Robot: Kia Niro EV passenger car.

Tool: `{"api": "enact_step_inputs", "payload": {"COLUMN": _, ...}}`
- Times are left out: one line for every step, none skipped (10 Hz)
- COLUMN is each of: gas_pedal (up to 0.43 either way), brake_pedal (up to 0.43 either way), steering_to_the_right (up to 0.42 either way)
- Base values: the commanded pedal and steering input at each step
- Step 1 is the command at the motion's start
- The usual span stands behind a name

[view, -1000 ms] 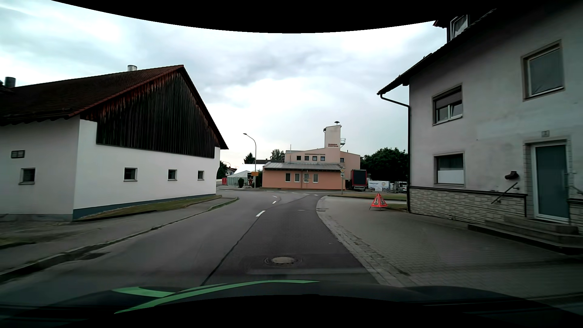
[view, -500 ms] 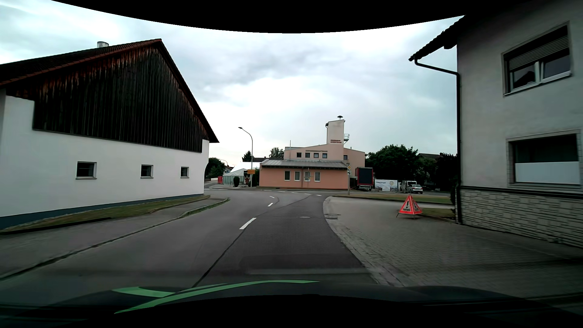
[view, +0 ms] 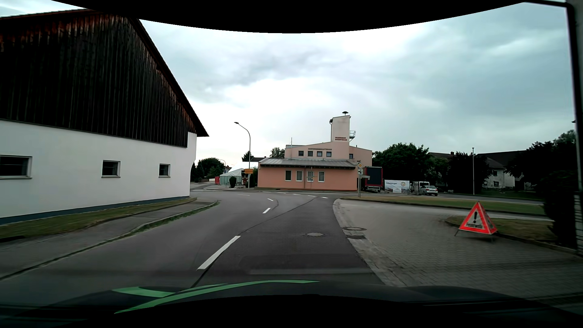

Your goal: Follow the waypoints while adhering to traffic rules and regulations

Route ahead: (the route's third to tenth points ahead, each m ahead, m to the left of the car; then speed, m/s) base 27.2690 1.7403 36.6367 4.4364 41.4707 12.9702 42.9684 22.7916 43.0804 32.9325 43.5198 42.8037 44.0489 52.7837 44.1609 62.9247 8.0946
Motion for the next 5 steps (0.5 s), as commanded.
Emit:
{"api": "enact_step_inputs", "payload": {"gas_pedal": 0.008, "brake_pedal": 0.0, "steering_to_the_right": 0.04}}
{"api": "enact_step_inputs", "payload": {"gas_pedal": 0.008, "brake_pedal": 0.0, "steering_to_the_right": 0.04}}
{"api": "enact_step_inputs", "payload": {"gas_pedal": 0.008, "brake_pedal": 0.0, "steering_to_the_right": 0.037}}
{"api": "enact_step_inputs", "payload": {"gas_pedal": 0.008, "brake_pedal": 0.0, "steering_to_the_right": 0.034}}
{"api": "enact_step_inputs", "payload": {"gas_pedal": 0.0, "brake_pedal": 0.0, "steering_to_the_right": 0.032}}
